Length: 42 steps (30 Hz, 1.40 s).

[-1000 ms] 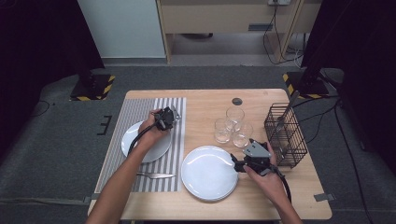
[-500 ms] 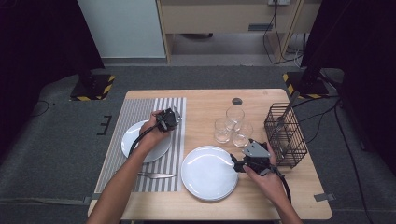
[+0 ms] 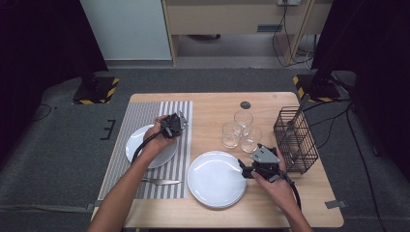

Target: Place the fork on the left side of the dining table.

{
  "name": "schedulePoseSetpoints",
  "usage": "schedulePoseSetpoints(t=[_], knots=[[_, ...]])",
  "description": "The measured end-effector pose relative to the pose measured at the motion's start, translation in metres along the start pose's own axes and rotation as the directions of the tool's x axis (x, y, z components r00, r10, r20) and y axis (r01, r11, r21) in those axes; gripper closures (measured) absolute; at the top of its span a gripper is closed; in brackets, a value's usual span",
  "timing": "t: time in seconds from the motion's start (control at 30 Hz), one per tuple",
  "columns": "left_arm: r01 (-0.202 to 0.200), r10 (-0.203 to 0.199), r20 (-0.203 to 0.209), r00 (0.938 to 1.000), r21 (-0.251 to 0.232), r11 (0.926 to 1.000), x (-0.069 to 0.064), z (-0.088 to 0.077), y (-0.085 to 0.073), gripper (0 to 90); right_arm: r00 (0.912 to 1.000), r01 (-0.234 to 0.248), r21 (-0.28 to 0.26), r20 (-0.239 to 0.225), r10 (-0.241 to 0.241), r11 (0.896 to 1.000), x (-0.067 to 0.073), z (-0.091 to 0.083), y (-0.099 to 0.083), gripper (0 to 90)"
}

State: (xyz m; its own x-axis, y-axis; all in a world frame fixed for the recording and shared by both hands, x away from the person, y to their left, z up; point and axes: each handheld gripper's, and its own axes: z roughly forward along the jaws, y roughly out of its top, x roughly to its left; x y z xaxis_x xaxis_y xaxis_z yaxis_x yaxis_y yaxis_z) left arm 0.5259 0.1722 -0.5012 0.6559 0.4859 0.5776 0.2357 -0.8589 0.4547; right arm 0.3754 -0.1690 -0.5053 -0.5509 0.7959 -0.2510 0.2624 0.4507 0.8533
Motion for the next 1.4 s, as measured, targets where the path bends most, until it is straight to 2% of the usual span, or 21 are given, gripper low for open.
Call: schedulePoseSetpoints(t=[0.23, 0.43, 0.87, 1.0, 1.4], knots=[[-0.005, 0.005, 0.012, 0.9999, 0.002, 1.0000, -0.005, -0.004, -0.002, 57.3, 1.0000, 0.004, -0.002, -0.001, -0.004, 1.000, 0.001, 0.000, 0.001, 8.0], [0.006, -0.005, 0.024, 0.9997, -0.009, 0.9999, -0.010, -0.005, -0.002, 56.8, 1.0000, 0.001, -0.004, -0.001, -0.001, 1.000, 0.001, 0.000, 0.001, 8.0], [-0.013, 0.013, 0.037, 0.9992, 0.002, 0.9999, -0.017, 0.000, 0.003, 55.2, 1.0000, -0.002, -0.006, -0.002, 0.002, 1.000, 0.000, -0.001, 0.002, 8.0], [-0.014, 0.014, 0.040, 0.9991, 0.012, 0.9998, -0.018, 0.002, 0.004, 55.5, 1.0000, -0.004, -0.008, -0.001, 0.004, 1.000, 0.000, -0.001, 0.002, 8.0], [-0.030, 0.030, 0.051, 0.9983, 0.002, 0.9996, -0.024, 0.003, 0.009, 59.1, 1.0000, -0.004, -0.007, 0.000, 0.004, 1.000, -0.001, -0.002, 0.001, 8.0]])
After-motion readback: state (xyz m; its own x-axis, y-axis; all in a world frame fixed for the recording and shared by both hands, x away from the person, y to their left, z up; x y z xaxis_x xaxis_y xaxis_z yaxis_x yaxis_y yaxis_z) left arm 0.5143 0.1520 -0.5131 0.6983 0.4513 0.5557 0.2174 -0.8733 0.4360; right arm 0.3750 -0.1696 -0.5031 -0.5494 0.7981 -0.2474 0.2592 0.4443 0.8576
